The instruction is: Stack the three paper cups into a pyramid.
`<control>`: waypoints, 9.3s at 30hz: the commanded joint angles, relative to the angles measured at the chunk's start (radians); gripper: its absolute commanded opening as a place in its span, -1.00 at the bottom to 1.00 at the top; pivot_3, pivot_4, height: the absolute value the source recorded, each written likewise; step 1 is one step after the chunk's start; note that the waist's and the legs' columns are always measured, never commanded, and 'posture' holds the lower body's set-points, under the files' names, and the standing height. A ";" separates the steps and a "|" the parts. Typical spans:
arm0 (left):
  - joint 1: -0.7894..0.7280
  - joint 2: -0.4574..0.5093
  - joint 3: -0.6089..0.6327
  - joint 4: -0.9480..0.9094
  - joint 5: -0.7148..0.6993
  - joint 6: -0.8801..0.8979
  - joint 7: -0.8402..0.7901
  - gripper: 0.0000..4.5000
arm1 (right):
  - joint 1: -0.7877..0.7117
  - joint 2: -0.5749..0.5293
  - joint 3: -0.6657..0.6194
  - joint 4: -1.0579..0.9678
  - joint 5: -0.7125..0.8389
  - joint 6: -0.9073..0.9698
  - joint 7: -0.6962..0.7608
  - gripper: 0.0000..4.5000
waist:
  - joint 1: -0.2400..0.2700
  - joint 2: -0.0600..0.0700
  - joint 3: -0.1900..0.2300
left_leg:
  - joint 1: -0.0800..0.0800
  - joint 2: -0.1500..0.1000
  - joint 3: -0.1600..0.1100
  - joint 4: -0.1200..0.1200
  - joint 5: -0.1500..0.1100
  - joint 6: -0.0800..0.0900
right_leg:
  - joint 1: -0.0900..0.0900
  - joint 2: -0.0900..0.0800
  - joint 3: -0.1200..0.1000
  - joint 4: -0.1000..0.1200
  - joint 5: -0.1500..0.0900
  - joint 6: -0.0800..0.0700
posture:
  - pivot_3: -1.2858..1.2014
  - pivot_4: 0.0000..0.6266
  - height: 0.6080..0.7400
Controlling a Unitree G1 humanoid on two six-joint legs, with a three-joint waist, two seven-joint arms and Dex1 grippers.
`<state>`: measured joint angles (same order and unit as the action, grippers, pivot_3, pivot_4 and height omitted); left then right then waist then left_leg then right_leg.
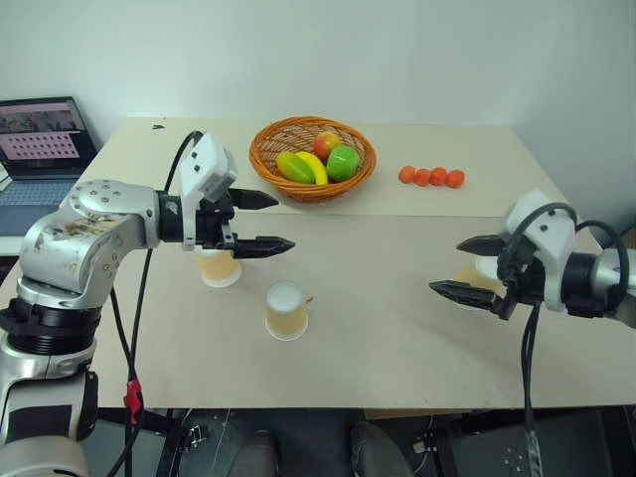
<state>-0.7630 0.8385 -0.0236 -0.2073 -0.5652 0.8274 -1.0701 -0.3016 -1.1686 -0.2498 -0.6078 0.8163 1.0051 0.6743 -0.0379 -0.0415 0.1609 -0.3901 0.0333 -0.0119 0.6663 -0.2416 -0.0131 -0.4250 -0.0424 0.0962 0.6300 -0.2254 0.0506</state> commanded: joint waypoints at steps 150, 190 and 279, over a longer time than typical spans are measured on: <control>-0.247 -0.826 -0.160 0.735 0.365 -0.743 0.048 0.99 | 0.120 0.139 -0.361 -0.317 0.177 0.316 -0.303 1.00 | 0.026 0.000 0.000 | -0.008 -0.001 -0.002 0.012 -0.001 0.002 | 0.000 0.000 0.000 -0.002 0.005 0.004 | 0.03 -0.52 0.91; 0.363 -0.503 0.258 -0.053 0.346 -0.207 0.825 0.99 | -0.170 0.185 0.203 0.036 -0.144 -0.044 -0.012 1.00 | 0.024 0.001 0.001 | -0.007 -0.001 -0.002 0.011 -0.001 0.001 | 0.000 0.000 -0.001 -0.001 0.009 -0.002 | 0.03 -0.52 0.91; 0.041 -0.636 -0.196 0.638 0.336 -0.698 -0.040 0.98 | 0.112 0.167 -0.310 -0.333 0.059 0.344 -0.250 1.00 | 0.023 0.001 0.001 | -0.007 -0.001 -0.002 0.012 -0.001 0.001 | 0.000 0.000 -0.001 -0.002 0.006 0.003 | 0.03 -0.52 0.91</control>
<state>-0.6954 0.2078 -0.2276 0.4482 -0.2332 0.1517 -1.1109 -0.1786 -0.9868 -0.5248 -0.9324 0.8692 1.3563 0.4331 -0.0145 -0.0403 0.1621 -0.3972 0.0327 -0.0135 0.6781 -0.2425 -0.0117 -0.4245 -0.0424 0.0955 0.6283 -0.2196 0.0535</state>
